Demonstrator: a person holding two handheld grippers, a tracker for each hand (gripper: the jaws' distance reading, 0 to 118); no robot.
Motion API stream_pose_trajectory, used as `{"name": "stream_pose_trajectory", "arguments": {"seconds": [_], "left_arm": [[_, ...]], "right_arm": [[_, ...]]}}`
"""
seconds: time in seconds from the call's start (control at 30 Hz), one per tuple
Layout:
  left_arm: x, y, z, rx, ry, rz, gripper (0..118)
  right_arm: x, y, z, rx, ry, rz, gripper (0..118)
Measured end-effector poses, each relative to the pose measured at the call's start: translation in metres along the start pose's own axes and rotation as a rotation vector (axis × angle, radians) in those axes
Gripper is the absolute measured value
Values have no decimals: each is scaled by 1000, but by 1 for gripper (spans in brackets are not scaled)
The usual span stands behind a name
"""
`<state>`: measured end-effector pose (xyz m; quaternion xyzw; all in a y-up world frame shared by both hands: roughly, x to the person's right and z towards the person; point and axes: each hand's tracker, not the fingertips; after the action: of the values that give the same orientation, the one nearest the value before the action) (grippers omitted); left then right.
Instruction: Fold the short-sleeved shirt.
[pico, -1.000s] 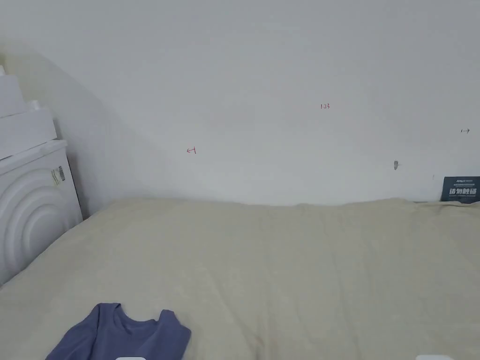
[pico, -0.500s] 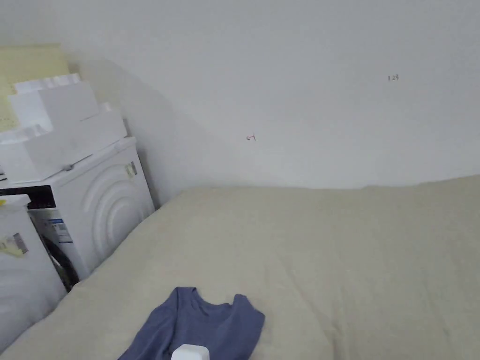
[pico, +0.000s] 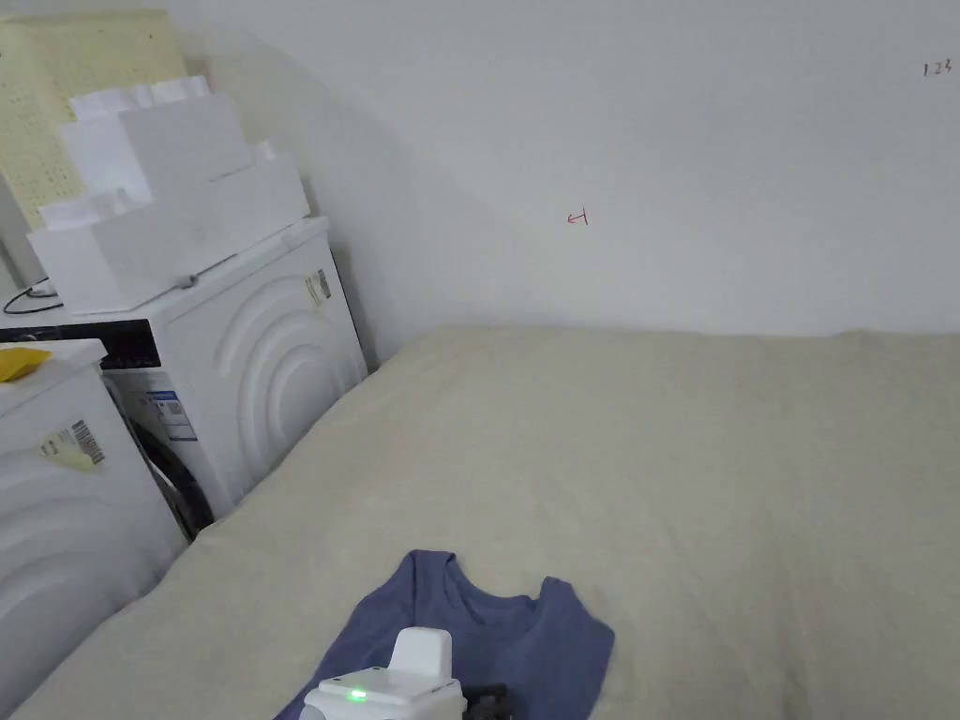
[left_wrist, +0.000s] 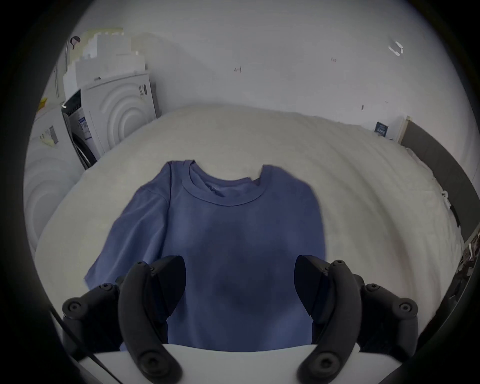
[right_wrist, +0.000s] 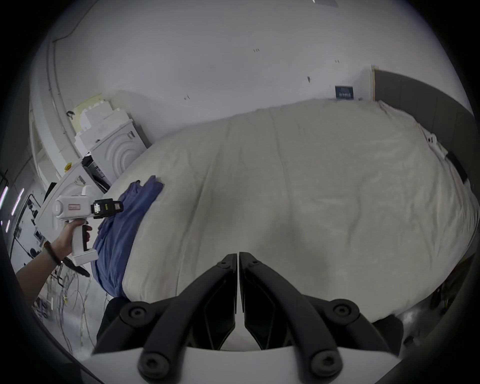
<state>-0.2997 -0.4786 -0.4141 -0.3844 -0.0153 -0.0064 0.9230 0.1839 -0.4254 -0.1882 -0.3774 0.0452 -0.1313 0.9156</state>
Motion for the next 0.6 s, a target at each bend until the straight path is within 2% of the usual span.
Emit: {"name": "stream_pose_trajectory", "arguments": {"seconds": [0.1,0.23,0.27,0.3,0.33,0.37,0.4,0.43,0.47,0.53,0.57,0.6], "left_arm": [[-4,2,-32,-81,-18,15,90],[-10,-3,-51,-63,-23,-17,88],[-7,-3,-51,-62,-12,-25,85],[-3,-3,-49,-67,1,-37,77],[0,-4,-42,-61,-8,-40,61],[3,-5,-37,-56,-10,-42,35],[7,-4,-35,-51,40,-42,23],[10,-5,-35,-50,79,-54,20],[9,-6,-37,-50,57,-49,18],[-5,-1,-44,-73,51,39,11],[-8,3,-43,-78,56,87,2],[-11,6,-43,-85,56,123,0]], "right_arm": [[1,0,-14,-38,-36,17,2],[6,0,-28,-69,-71,25,2],[9,-2,-30,-75,-70,23,2],[10,-4,-31,-81,-72,19,2],[11,-6,-33,-88,-66,12,2],[12,-7,-34,-95,-60,6,2],[12,-10,-34,-100,-54,-1,2],[12,-11,-34,-105,-47,-7,2],[12,-13,-33,-108,-39,-10,2],[13,-16,-29,-111,-31,-13,2],[13,-17,-27,-108,-30,-14,2],[14,-17,-25,-104,-29,-16,2]]}}
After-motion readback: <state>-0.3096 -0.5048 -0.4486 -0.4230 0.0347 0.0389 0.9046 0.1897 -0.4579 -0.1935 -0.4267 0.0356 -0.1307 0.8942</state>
